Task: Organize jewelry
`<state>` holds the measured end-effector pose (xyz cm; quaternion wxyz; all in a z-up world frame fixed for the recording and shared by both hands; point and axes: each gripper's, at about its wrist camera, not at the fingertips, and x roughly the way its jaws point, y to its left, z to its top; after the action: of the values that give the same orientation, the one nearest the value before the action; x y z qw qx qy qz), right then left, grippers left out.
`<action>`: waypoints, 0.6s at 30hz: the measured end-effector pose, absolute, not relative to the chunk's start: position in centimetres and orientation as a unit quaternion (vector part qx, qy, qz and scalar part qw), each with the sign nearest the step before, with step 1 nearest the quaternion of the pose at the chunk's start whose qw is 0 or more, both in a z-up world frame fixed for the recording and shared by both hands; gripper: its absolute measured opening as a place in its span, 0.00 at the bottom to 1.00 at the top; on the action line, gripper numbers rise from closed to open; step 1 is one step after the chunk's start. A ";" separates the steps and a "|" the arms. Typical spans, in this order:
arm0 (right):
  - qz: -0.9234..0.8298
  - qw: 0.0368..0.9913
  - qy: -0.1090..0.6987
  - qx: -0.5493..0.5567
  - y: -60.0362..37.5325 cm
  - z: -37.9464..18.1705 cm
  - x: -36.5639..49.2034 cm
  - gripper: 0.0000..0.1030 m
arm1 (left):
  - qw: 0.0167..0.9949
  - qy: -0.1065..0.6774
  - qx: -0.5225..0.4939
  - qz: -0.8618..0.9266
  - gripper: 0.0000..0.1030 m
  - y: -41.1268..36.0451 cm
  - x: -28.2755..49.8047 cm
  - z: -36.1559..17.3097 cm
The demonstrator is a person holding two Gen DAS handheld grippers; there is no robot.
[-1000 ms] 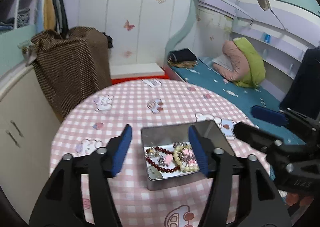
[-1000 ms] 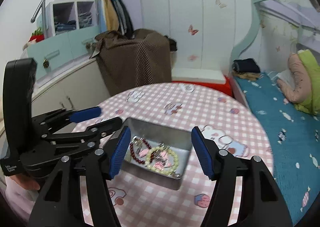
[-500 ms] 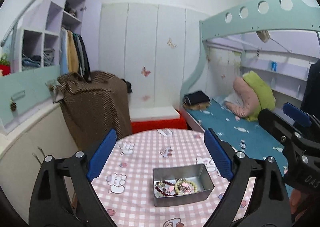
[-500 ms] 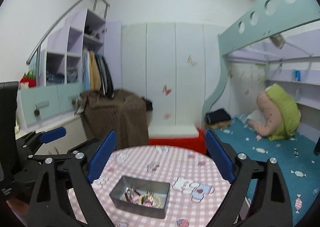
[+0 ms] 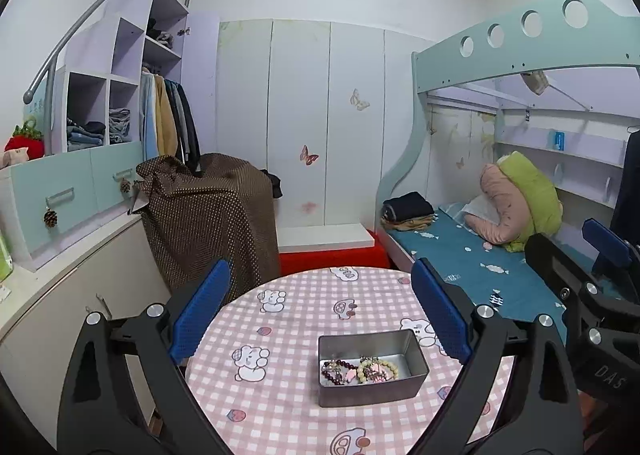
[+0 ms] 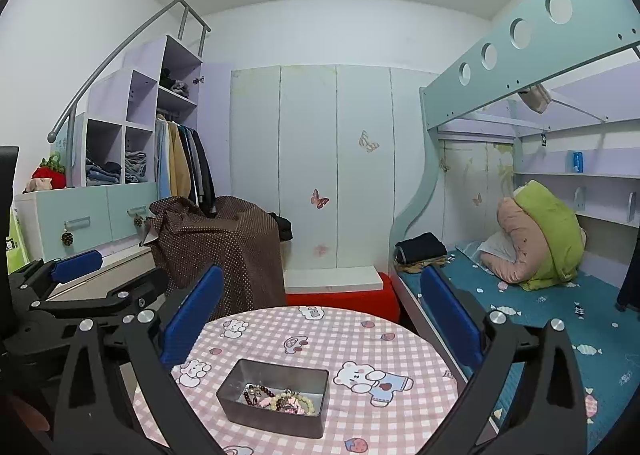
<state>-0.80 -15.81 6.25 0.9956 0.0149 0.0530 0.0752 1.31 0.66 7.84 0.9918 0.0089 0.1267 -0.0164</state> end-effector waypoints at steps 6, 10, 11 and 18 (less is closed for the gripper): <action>0.070 0.996 0.062 0.017 -15.7 5.9 -0.9 0.93 | 0.990 0.140 0.008 -0.017 0.90 0.7 1.3 7.3; 0.067 0.996 0.060 0.014 -15.8 6.0 -1.1 0.93 | 0.990 0.139 0.007 -0.018 0.90 0.7 1.1 7.3; 0.066 0.996 0.060 0.013 -15.8 6.0 -1.2 0.93 | 0.990 0.139 0.007 -0.019 0.90 0.7 1.1 7.2; 0.065 0.996 0.058 0.011 -15.7 6.1 -1.4 0.93 | 0.990 0.138 0.009 -0.014 0.92 0.7 0.8 7.4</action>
<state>-1.41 -15.69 6.07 0.9962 0.0110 0.0580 0.0647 0.82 0.67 7.35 0.9903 0.0094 0.1376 -0.0142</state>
